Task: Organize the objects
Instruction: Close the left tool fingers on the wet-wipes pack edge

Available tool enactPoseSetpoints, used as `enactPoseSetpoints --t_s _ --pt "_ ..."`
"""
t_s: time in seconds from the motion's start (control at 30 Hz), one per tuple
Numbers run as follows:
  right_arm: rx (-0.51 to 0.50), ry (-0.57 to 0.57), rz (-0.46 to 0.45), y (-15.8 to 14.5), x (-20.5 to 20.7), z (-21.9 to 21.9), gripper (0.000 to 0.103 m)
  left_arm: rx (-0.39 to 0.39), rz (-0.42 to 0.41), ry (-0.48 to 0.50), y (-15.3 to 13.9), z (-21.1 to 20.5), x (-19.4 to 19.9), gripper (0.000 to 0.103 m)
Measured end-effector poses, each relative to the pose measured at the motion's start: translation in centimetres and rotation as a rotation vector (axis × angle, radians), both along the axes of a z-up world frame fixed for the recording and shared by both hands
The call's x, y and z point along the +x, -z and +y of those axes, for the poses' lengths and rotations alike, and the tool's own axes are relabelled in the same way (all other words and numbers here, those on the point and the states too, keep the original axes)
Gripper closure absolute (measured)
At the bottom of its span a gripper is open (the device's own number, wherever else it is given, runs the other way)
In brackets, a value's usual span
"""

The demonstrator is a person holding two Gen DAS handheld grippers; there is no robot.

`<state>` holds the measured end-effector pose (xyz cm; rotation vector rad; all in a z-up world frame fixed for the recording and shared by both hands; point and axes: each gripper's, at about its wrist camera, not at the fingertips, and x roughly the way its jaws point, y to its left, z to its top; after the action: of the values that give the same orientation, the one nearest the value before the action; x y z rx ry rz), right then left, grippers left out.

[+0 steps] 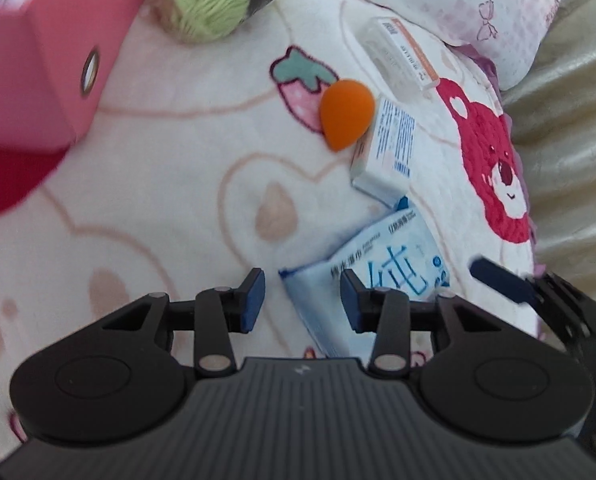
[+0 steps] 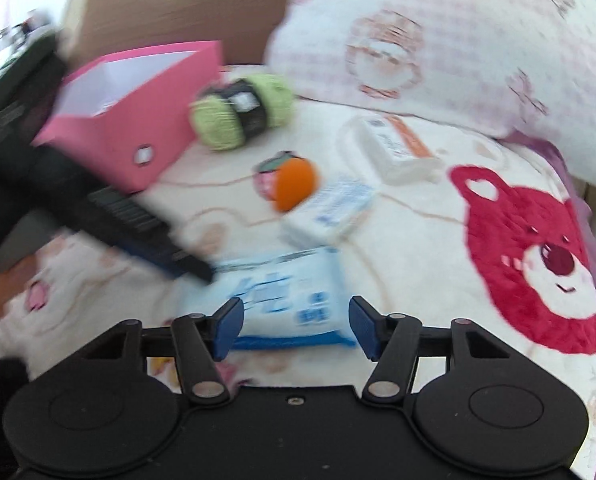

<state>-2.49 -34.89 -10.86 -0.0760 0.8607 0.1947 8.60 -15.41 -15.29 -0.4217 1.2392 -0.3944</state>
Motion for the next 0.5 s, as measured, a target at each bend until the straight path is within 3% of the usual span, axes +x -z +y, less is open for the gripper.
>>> enactPoseSetpoints --t_s 0.13,0.3,0.33,0.4,0.5 --pt "0.008 0.054 0.068 1.0 2.4 -1.1 0.074 -0.034 0.057 -0.027 0.5 -0.3 -0.9 0.066" --pt "0.044 0.042 0.105 1.9 2.8 -1.4 0.074 -0.052 0.098 -0.065 1.0 -0.9 -1.6 0.064" --pt "0.061 0.05 0.109 2.1 2.8 -1.6 0.072 -0.054 0.104 -0.074 1.1 -0.9 -1.8 0.064" --pt "0.067 0.076 0.114 2.5 3.3 -2.0 0.054 -0.045 0.094 -0.083 1.0 -1.0 -1.9 0.066" --pt "0.036 0.02 0.103 2.9 3.2 -2.1 0.051 -0.012 0.072 -0.08 0.5 -1.9 -1.8 0.075"
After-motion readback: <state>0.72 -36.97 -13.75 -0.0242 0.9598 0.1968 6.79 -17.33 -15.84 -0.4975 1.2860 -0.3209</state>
